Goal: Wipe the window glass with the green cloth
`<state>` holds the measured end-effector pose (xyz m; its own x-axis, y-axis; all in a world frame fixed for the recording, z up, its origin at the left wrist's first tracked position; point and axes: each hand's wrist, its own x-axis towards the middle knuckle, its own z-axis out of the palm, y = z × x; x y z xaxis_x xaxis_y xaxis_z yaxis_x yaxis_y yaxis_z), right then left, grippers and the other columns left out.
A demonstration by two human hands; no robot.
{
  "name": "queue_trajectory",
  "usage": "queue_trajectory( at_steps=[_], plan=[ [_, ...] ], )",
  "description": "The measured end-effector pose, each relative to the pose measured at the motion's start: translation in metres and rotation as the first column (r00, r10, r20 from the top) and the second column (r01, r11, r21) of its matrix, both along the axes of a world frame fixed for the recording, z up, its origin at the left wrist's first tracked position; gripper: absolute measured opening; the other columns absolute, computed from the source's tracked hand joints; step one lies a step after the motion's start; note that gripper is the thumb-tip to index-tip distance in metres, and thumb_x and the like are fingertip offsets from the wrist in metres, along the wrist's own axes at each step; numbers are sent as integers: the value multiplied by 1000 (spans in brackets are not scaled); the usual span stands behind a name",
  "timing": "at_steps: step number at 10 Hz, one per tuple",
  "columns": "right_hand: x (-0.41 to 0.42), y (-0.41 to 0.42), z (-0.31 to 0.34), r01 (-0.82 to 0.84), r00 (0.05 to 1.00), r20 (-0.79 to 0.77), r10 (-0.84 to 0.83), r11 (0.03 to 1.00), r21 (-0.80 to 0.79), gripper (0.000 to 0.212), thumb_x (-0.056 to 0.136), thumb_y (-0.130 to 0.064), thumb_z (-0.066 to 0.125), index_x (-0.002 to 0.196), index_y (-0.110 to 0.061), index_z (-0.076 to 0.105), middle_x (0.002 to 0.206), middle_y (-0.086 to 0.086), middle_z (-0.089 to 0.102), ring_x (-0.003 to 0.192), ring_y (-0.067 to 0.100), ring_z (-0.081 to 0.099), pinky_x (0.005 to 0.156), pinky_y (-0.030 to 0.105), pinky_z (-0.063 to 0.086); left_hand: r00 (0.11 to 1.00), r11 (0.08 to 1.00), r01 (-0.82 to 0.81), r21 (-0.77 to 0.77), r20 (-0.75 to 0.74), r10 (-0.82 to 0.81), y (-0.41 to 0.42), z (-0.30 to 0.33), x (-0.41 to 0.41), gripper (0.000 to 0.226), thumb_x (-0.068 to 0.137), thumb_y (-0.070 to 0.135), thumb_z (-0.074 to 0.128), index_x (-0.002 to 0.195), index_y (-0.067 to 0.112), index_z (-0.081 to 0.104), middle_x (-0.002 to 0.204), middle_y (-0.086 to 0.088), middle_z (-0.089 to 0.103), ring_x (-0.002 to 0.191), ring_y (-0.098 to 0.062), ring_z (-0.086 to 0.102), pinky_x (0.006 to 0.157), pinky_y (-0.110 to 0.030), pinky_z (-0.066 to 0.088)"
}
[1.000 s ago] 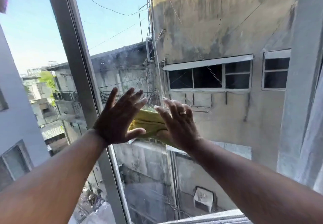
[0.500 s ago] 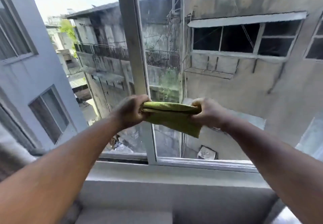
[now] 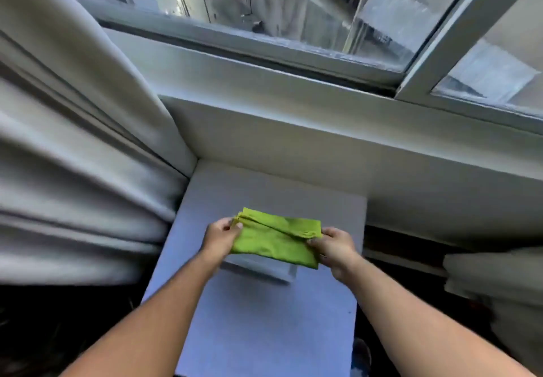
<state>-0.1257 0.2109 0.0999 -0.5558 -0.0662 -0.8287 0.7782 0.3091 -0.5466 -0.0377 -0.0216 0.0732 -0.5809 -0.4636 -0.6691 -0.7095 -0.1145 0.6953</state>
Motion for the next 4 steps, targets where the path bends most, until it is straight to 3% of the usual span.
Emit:
queue_trajectory(
  at_steps=[1,2,3,4],
  plan=[
    [28,-21,-83,-2,1000,25,-1,995,97,19,89,5,66,86,-13,65,90,14,66,76,24,61,67,33,50,999,1000,9,-7,47,-9,-11,-72,26,11,95,2,62,96,6,72,95,-13,71,90,-22,63,84,-38,51],
    [37,-31,-136,-19,999,33,15,990,138,15,86,1,72,85,-12,65,91,17,66,82,27,62,71,42,55,995,997,50,-51,88,-45,-28,-117,26,7,92,3,67,92,-1,73,88,-14,69,85,-23,61,81,-38,49],
    [37,-26,-156,-63,997,-33,76,953,298,29,87,-6,70,116,-6,65,111,19,68,96,30,66,89,30,57,971,946,189,-262,191,-142,-38,-123,18,28,90,14,69,117,7,71,104,-10,74,99,-26,69,91,-40,55],
    [33,-11,-121,-147,972,-116,206,911,385,39,96,-8,55,134,-3,57,121,16,67,84,23,60,64,6,47,828,620,557,-552,423,-367,-28,-81,14,30,97,23,50,122,23,66,117,-7,71,106,-33,67,85,-41,54]
  ],
)
